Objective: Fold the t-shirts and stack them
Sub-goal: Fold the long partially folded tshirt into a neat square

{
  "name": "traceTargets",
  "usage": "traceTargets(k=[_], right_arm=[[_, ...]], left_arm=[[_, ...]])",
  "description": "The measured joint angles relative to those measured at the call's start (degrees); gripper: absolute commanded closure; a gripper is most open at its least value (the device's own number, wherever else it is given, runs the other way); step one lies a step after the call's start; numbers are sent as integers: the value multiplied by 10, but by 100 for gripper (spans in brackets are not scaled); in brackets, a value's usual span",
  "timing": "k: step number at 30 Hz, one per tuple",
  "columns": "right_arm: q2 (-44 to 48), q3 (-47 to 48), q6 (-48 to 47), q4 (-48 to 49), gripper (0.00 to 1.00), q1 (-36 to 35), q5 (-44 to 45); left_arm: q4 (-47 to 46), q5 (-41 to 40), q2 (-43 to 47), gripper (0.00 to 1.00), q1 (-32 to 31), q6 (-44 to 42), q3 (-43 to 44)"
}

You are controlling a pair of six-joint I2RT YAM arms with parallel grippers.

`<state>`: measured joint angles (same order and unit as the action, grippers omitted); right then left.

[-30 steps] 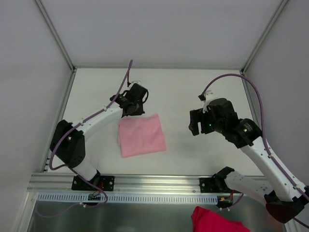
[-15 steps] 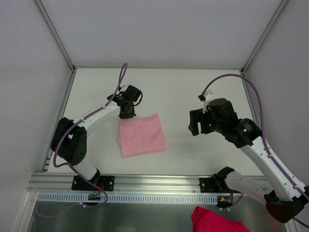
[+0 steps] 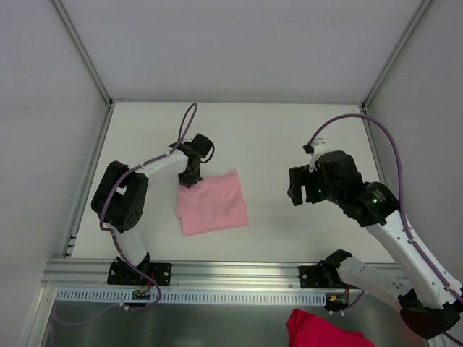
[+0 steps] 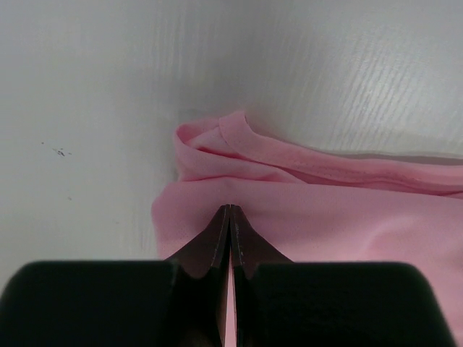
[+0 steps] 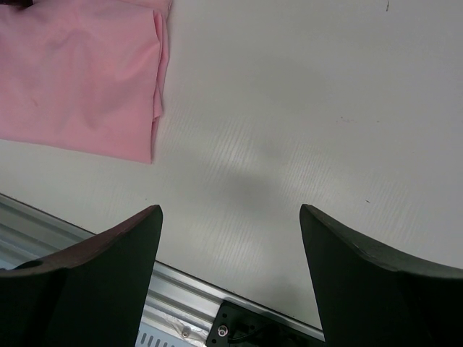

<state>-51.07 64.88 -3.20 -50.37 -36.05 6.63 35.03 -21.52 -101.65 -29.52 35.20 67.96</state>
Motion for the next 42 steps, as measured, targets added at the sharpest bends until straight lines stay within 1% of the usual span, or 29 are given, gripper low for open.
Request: traceTargets(k=[6, 9, 15, 18, 22, 24, 25, 26, 27, 28, 29, 30, 31, 33, 37, 39, 42], right_arm=[[9, 0, 1, -6, 19, 0, 5], [13, 0, 3, -11, 19, 0, 5], [22, -3, 15, -15, 19, 0, 4], [27, -9, 18, -16, 19, 0, 3], [27, -11, 22, -16, 18, 0, 0], [27, -14, 22, -13, 16, 0, 0], [27, -17, 23, -13, 11, 0, 0], [26, -21, 24, -13, 9, 0, 0], [23, -24, 25, -13, 7, 0, 1], [18, -26, 25, -14, 3, 0, 4], [11, -26, 26, -13, 0, 0, 6], [4, -26, 25, -13, 0, 0, 9], [-3, -26, 24, -13, 0, 0, 12], [-20, -27, 23, -10, 0, 0, 17], [-54, -26, 23, 11, 0, 0, 20], [-80, -24, 23, 19, 0, 0, 19], [-124, -19, 23, 32, 0, 0, 19]], left_arm=[[0, -1, -34, 100, 15, 0, 2], [1, -2, -49, 100, 21, -3, 18], [-7, -10, -48, 100, 26, -16, 49], [-15, -11, -27, 100, 26, -19, 50], [-15, -12, 32, 100, 26, -22, 57], [-15, -13, 60, 100, 26, -23, 65], [-15, -13, 73, 100, 26, -23, 67], [-14, -12, 87, 100, 26, -22, 66], [-13, -9, 101, 94, 26, -21, 61], [-14, -3, 119, 60, 26, -17, 50], [-16, 5, 142, 36, 26, -17, 33], [-21, 15, 173, 16, 26, -12, 5], [-19, 21, 207, 3, 26, -5, -21], [-12, 31, 279, 1, 26, 15, -66], [5, 35, 410, 1, 26, 44, -107], [5, 39, 443, 1, 26, 56, -127], [5, 59, 468, 1, 26, 76, -176]])
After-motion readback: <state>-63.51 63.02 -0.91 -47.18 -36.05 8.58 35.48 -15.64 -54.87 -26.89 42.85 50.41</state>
